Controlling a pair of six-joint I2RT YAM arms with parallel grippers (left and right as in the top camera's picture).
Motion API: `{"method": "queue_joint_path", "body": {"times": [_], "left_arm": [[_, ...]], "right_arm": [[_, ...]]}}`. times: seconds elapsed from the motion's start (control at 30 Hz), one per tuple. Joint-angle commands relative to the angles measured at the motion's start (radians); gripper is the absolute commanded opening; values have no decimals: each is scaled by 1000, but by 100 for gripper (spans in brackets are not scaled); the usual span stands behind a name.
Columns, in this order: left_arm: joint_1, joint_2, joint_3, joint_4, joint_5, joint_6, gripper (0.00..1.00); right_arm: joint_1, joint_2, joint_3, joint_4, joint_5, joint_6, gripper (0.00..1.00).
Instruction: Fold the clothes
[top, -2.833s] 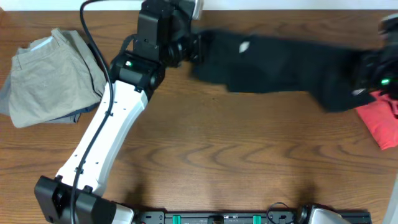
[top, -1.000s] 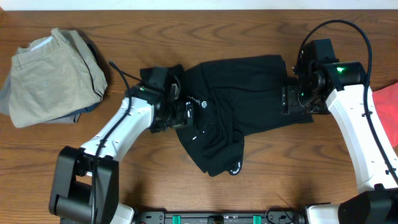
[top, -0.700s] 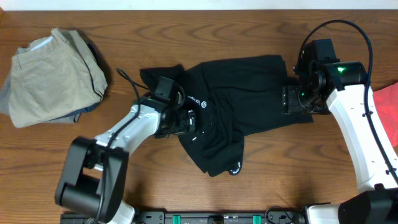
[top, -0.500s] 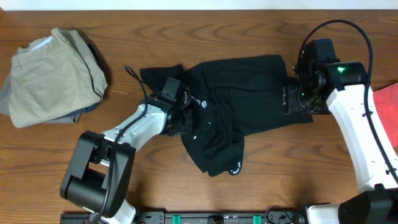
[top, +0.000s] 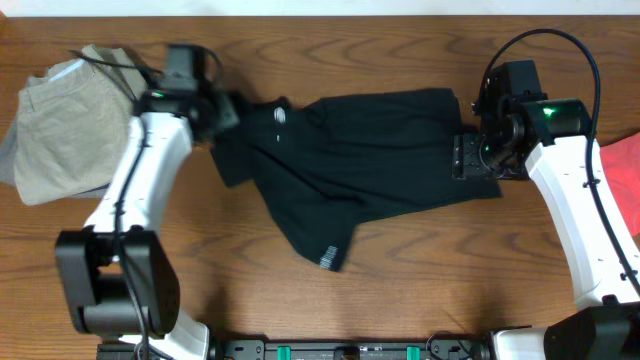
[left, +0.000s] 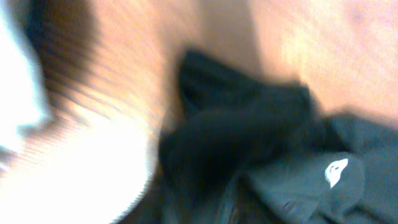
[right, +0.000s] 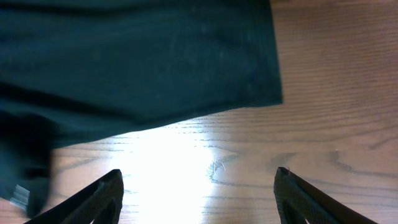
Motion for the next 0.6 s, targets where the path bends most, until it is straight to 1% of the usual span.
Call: {"method": "queue_joint_path", "body": {"times": [0.0, 0.03, 0.07, 0.2, 0.3, 0.37, 0.47, 0.57], "left_arm": [[35, -17, 27, -63, -4, 2, 82], [36, -13, 25, -104, 2, 2, 96], [35, -11, 21, -144, 2, 2, 98], [5, -1, -14, -334, 47, 2, 98], [-28, -1, -66, -399, 132, 3, 98], [-58, -1, -116, -401, 165, 2, 98], [-97, 0, -186, -352, 167, -29, 100], [-143, 0, -261, -284, 167, -112, 93]], "right_arm": [[-15, 3, 2, 1, 7, 10, 76], [-15, 3, 2, 1, 6, 10, 76], [-15, 3, 2, 1, 7, 10, 76], [-15, 3, 2, 1, 6, 10, 77], [-15, 3, 2, 0, 6, 10, 77], [-15, 3, 2, -1, 6, 10, 77], [-15, 3, 2, -2, 6, 10, 76], [-15, 3, 2, -2, 6, 10, 77]]}}
